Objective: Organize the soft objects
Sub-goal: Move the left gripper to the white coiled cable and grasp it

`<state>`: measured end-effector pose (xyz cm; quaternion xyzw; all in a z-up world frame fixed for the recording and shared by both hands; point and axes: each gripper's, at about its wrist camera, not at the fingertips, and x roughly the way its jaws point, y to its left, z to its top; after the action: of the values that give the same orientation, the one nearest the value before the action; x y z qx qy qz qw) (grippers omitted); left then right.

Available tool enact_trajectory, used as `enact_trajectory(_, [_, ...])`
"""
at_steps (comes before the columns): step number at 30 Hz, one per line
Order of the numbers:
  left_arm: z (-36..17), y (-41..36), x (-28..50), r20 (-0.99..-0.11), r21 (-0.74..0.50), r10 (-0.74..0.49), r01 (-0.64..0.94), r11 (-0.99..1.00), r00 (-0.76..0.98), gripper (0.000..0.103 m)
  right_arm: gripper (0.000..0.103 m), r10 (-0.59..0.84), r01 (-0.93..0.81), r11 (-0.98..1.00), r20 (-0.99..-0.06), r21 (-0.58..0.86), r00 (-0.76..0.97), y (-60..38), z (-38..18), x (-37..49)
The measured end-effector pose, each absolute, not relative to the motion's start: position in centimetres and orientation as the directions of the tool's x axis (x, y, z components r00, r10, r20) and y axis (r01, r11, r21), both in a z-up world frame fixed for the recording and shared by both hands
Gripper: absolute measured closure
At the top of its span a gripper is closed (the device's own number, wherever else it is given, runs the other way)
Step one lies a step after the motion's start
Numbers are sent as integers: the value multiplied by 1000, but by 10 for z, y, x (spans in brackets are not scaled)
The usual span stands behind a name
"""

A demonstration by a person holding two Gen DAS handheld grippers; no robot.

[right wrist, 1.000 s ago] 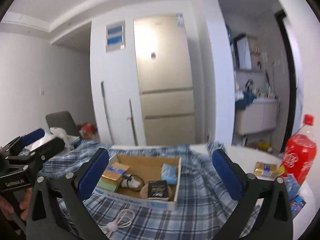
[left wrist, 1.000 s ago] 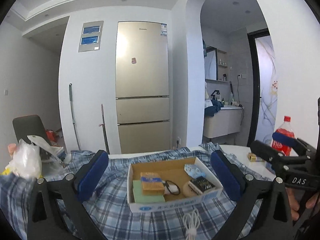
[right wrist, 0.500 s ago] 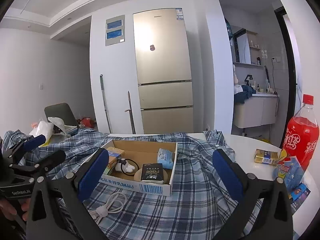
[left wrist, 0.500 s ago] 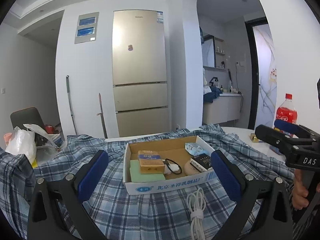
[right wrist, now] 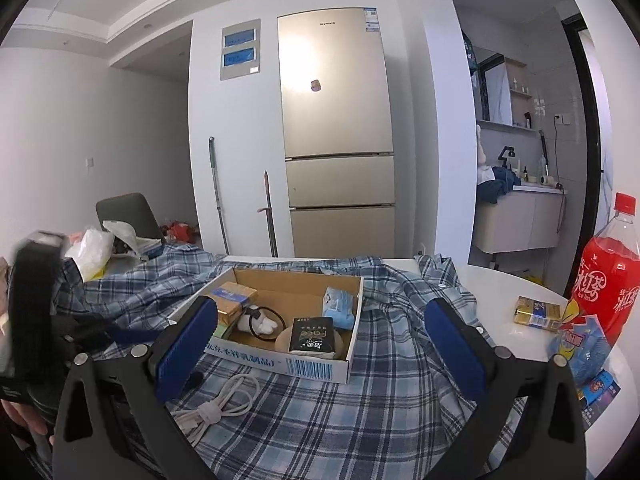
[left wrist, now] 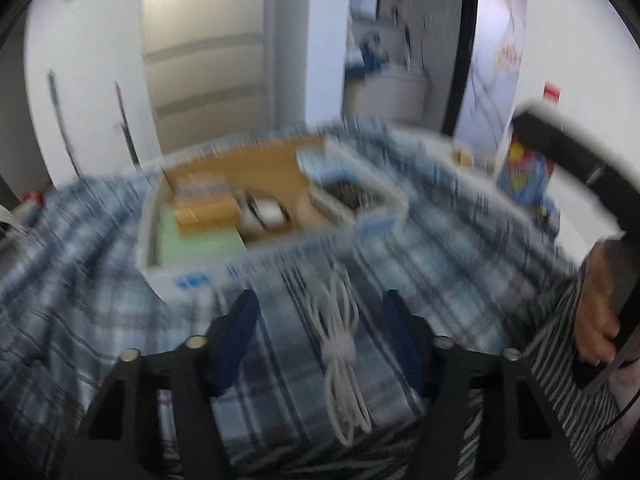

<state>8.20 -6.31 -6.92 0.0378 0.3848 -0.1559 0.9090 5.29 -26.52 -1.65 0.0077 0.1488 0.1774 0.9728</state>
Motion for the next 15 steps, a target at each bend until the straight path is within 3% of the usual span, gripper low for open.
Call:
enact_trajectory(7, [-93, -78, 94, -797, -32, -229, 340, 940, 559, 59, 0, 342, -337, 939, -304, 71, 889, -265, -19, 56])
enact_trajectory(9, [-98, -81, 98, -819, -22, -211, 338, 941, 533, 67, 0, 339, -335, 940, -310, 67, 888, -264, -20, 56])
enact_trajectory(15, [-100, -81, 99, -824, -33, -222, 346, 937, 521, 80, 0, 335, -335, 940, -333, 61, 881, -262, -22, 60])
